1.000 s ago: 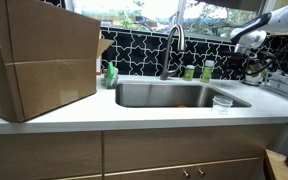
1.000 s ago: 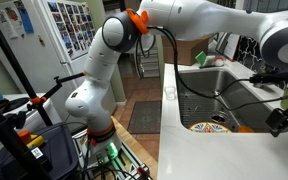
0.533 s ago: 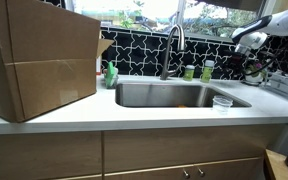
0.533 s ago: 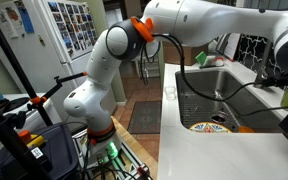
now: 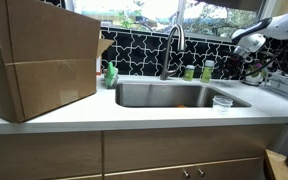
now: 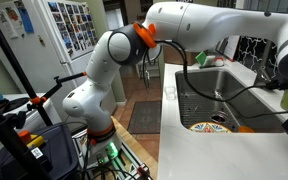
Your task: Pour out the contents from the right bottle into the sink
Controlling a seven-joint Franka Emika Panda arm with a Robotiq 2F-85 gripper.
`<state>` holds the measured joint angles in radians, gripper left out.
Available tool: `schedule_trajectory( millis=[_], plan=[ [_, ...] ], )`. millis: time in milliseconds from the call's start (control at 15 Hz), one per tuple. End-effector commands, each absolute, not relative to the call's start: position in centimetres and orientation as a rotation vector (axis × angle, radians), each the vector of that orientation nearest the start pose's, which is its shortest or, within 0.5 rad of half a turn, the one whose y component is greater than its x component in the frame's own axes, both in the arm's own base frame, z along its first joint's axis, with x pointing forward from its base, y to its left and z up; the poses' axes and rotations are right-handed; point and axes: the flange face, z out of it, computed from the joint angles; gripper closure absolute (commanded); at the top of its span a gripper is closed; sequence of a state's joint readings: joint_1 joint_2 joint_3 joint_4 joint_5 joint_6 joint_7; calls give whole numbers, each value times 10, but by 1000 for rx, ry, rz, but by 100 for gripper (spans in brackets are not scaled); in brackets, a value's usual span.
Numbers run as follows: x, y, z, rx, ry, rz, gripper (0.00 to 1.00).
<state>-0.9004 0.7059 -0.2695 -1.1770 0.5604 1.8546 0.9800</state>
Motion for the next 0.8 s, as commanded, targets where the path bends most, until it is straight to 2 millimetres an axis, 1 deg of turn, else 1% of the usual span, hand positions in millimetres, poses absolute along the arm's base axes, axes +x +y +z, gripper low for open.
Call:
schedule_trajectory(
  millis=[0,267,600,733],
  plan=[
    [377,-660,379,-1088,2401,-31,0],
    [374,-671,369,-959,2330,-28,0],
    [380,-675,348,-795,2250,32,0],
    [384,-677,341,-763,2230,40,0]
  ],
)
